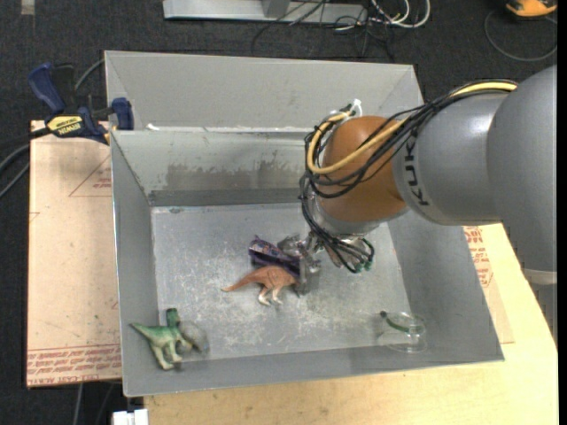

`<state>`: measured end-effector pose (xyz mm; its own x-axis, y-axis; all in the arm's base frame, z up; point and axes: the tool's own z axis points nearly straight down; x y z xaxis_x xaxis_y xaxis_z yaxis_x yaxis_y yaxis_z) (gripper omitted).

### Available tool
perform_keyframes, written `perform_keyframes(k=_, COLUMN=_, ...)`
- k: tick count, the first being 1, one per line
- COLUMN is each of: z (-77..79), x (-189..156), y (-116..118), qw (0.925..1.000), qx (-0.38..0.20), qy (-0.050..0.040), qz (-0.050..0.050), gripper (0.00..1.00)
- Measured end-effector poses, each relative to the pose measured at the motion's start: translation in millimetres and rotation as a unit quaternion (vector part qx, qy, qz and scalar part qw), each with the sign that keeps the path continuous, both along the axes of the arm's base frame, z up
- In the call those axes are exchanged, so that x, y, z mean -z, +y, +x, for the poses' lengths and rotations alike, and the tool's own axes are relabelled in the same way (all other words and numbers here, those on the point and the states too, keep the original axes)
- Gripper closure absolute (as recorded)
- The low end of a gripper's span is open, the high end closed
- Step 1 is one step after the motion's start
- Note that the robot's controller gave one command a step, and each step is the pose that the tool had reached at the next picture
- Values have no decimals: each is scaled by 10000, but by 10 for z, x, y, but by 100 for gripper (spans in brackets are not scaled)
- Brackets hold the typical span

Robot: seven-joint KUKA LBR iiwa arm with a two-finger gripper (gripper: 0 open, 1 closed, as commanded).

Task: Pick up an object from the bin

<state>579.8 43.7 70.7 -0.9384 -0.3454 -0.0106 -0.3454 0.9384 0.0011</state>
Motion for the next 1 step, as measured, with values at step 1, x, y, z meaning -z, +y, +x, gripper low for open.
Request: perform_keyframes(k=1, z=-5, x=3, y=-2, qw=10000, qx=7, qy=-1, qz=1, gripper=100)
